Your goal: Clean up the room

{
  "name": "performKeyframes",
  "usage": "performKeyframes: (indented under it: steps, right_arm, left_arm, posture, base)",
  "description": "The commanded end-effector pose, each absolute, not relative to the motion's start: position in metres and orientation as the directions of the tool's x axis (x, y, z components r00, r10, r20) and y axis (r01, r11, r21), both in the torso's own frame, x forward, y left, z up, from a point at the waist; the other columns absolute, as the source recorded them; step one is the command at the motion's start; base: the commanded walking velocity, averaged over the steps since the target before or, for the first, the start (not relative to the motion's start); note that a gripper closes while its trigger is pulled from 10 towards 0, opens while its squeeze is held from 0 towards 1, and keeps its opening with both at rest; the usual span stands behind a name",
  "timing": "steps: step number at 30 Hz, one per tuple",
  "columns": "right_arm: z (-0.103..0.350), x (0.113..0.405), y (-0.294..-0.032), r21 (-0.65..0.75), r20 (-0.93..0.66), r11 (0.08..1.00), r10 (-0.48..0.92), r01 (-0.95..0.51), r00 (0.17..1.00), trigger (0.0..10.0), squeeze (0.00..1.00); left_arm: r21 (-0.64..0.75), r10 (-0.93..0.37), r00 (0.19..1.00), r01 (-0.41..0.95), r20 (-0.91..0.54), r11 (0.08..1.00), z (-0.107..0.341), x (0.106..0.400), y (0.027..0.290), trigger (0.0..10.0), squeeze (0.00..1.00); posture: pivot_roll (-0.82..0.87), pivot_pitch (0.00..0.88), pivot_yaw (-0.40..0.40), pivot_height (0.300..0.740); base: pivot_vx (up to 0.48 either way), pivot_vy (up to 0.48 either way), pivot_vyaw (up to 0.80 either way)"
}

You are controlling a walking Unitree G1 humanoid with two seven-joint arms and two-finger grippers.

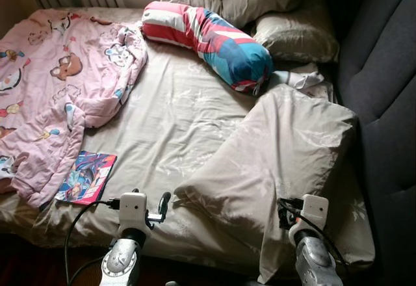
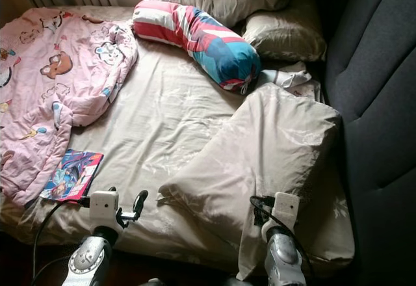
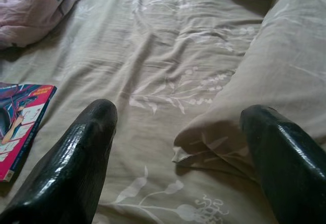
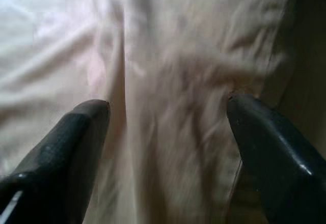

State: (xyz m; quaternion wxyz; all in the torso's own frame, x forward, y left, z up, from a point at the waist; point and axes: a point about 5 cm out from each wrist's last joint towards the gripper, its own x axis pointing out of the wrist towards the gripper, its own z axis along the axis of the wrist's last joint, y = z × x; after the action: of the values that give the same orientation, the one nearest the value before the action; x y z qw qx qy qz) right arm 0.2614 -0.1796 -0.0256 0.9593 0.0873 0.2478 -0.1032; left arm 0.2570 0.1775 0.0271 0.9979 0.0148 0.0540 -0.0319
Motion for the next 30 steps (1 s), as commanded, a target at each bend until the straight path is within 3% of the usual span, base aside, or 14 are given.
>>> performKeyframes:
  steps: [1,9,10,11,12,23,30]
  right_arm:
    - [-0.031,0.257,-0.184,0.144,-0.533,0.943,-0.182,0.300,0.827,10.0,1.00]
    - [-0.028,0.263,-0.191,0.205,-0.557,0.903,-0.209,0.377,0.804,10.0,1.00]
    - [-0.032,0.261,-0.189,0.240,-0.587,0.894,-0.177,0.378,0.790,10.0,0.64]
    - [-0.032,0.261,-0.189,0.240,-0.587,0.894,-0.177,0.378,0.790,10.0,0.64]
    - [-0.034,0.259,-0.188,0.256,-0.600,0.886,-0.168,0.386,0.783,10.0,0.00]
    - [-0.032,0.260,-0.206,0.226,-0.612,0.859,-0.243,0.460,0.753,10.0,0.00]
    - [-0.030,0.265,-0.199,0.264,-0.618,0.852,-0.211,0.452,0.757,10.0,0.00]
  left_arm:
    - [0.035,-0.061,0.989,0.066,-0.136,0.997,0.021,0.252,0.182,10.0,0.00]
    - [0.057,-0.072,0.987,0.081,-0.140,0.995,0.023,0.251,0.189,10.0,0.00]
    - [0.061,-0.075,0.987,0.084,-0.139,0.995,0.024,0.252,0.190,10.0,0.00]
    - [0.061,-0.075,0.987,0.084,-0.139,0.995,0.024,0.252,0.190,10.0,0.00]
    - [0.066,-0.081,0.987,0.091,-0.138,0.994,0.025,0.252,0.189,10.0,0.00]
    - [0.092,-0.101,0.984,0.115,-0.144,0.989,0.027,0.247,0.193,10.0,0.00]
    - [0.118,-0.127,0.984,0.142,-0.126,0.983,0.035,0.247,0.194,10.0,0.00]
  posture:
    - [-0.02,0.192,0.048,0.711]
    - [-0.01,0.199,0.075,0.711]
    - [-0.01,0.202,0.080,0.711]
    - [-0.01,0.202,0.080,0.711]
    - [0.00,0.204,0.084,0.711]
    - [0.03,0.221,0.109,0.711]
    - [0.07,0.253,0.135,0.711]
  base:
    - [0.000,0.000,0.00]
    - [0.000,0.000,0.00]
    - [0.000,0.000,0.00]
    - [0.000,0.000,0.00]
    - [0.000,0.000,0.00]
    - [0.000,0.000,0.00]
    - [0.000,0.000,0.00]
